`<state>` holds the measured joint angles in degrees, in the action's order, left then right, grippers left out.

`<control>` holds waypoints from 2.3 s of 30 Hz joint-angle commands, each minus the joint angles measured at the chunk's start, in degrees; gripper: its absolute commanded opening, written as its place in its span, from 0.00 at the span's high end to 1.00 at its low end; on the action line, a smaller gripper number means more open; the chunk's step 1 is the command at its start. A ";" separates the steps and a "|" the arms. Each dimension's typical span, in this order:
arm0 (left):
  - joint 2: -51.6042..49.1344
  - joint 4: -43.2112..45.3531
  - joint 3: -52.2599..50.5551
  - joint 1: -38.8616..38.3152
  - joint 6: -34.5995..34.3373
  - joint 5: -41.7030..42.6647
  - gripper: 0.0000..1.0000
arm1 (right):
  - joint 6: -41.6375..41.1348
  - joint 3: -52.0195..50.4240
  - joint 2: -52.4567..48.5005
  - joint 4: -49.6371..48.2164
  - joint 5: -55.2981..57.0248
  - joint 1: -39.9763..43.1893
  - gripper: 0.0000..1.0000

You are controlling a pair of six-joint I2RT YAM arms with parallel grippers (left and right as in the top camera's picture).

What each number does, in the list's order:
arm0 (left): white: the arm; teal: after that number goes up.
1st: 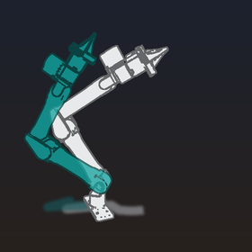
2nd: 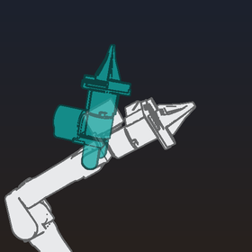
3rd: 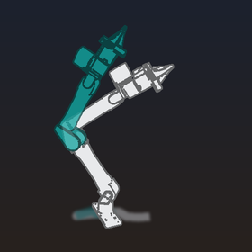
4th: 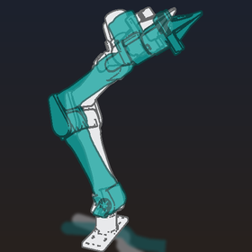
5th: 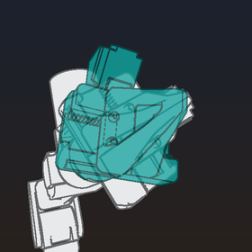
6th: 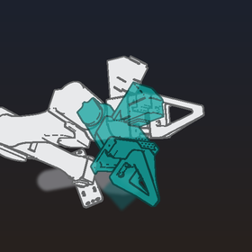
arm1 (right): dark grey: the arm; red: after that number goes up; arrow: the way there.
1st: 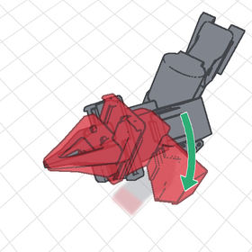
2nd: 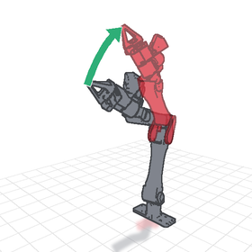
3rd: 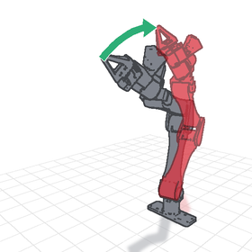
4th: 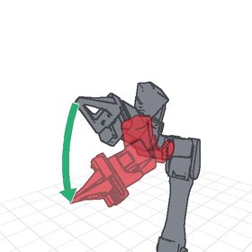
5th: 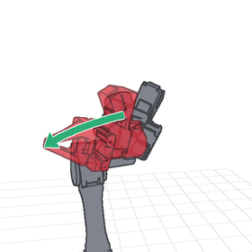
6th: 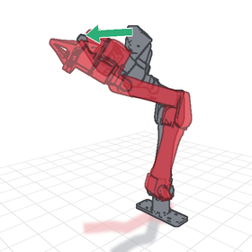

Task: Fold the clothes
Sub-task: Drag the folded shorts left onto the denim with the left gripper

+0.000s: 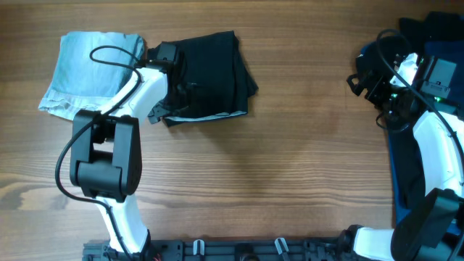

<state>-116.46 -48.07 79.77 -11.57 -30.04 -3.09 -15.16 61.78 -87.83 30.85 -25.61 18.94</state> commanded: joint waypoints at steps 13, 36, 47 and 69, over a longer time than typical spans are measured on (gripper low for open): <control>-0.55 0.09 -4.87 0.17 1.07 -0.85 0.00 | -0.02 0.79 0.72 -0.15 0.35 -0.11 0.00; 7.78 3.15 10.97 1.68 24.98 -2.84 0.96 | 0.00 0.79 0.72 -0.17 0.37 -0.11 0.01; 10.10 7.74 12.98 4.09 34.32 -26.01 0.96 | -0.04 0.79 0.72 -0.15 0.35 -0.11 0.00; 10.60 8.31 12.04 35.93 36.44 -2.69 0.96 | -0.02 0.79 0.72 -0.15 0.37 -0.11 0.00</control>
<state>-105.84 -40.42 91.42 23.11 7.40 -9.13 -15.16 61.78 -87.83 30.85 -25.61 18.94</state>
